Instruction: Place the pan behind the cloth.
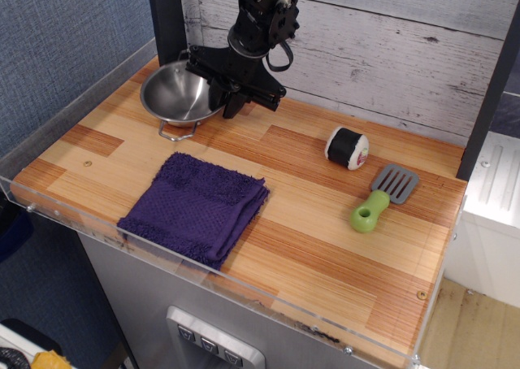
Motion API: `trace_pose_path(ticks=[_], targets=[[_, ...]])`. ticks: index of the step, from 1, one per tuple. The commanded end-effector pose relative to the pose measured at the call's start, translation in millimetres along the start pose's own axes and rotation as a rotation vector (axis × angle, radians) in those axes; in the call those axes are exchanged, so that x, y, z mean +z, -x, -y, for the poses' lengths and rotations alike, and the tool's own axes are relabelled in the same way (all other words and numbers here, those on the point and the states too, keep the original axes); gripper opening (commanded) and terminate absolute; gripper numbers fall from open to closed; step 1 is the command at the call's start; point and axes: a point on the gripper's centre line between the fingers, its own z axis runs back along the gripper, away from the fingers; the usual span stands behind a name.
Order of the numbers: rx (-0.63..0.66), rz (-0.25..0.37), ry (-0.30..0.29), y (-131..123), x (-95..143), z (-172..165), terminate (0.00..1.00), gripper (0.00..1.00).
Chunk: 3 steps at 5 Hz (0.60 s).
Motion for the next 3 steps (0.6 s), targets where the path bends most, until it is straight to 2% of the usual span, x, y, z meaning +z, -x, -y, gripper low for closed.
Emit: trace_pose_path(ticks=[1,3], targets=[[0.033,0.041,0.003,-1,14,-11,0.0,1.0],[0.016,0.088,0.015,-8,27,-11,0.0,1.0]])
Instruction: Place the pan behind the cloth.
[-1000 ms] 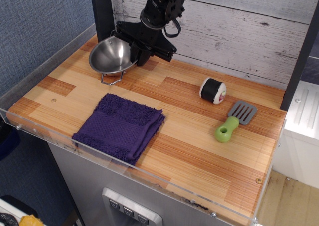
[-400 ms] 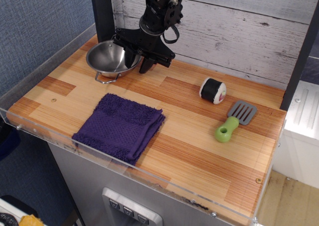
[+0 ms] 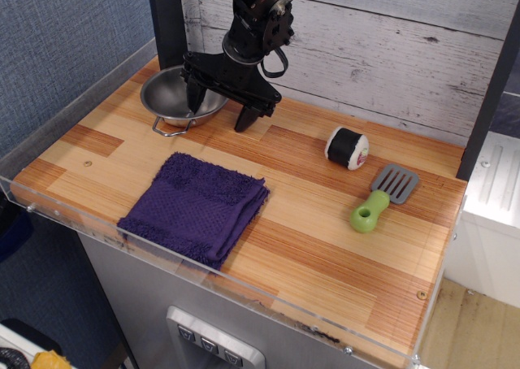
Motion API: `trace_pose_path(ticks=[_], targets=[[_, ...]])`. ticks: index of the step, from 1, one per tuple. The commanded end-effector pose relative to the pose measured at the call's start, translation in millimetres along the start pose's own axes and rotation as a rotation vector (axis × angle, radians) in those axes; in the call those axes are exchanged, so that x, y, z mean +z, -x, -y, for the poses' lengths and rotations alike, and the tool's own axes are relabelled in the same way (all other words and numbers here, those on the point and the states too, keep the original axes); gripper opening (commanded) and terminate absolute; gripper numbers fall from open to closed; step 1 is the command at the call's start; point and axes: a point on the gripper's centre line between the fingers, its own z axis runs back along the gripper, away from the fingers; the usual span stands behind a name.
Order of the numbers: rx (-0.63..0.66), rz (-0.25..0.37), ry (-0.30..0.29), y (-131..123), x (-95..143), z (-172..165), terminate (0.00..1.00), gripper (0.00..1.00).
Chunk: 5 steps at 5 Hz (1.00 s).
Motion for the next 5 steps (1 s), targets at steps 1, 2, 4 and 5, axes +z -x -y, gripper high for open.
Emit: trace_pose_path(ticks=[1,2,4,5], targets=[[0.016,0.104,0.014,-21,41,-7,0.0,1.0],[0.042,0.227,0.092,-31,67,-7,0.0,1.0],[0.012,0.317,0.131,-39,118,-1,0.0,1.0],[-0.005,0.345,0.156,-37,142,5,0.0,1.0]])
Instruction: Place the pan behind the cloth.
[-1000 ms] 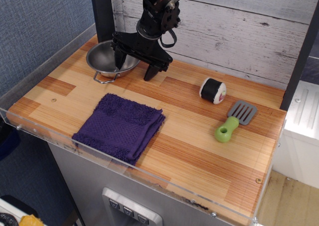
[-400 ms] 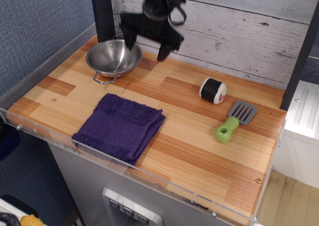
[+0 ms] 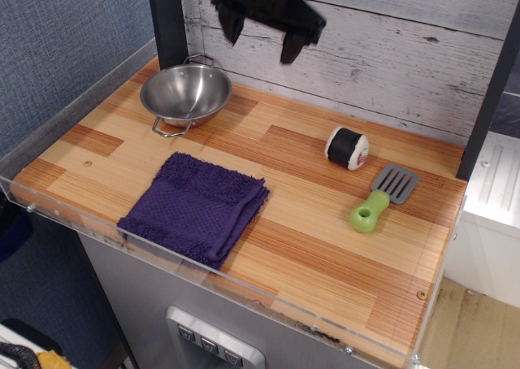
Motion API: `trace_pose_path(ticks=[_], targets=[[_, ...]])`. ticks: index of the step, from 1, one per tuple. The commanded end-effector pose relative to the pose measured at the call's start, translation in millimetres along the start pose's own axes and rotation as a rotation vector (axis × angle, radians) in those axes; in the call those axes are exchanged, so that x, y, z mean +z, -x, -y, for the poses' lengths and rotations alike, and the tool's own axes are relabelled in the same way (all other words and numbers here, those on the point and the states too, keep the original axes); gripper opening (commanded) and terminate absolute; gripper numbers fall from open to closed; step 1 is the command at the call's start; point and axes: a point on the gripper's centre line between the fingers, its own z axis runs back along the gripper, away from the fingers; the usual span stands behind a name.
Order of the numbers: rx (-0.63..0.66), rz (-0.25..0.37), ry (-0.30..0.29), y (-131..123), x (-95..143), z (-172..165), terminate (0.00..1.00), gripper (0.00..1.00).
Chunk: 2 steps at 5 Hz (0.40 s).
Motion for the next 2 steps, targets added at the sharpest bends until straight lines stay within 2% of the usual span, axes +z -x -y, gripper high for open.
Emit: trace_pose_path(ticks=[1,2], targets=[[0.032,0.067,0.085,-7,59,5,0.0,1.0],[0.051,0.041,0.106,5,70,6,1.0,1.0]])
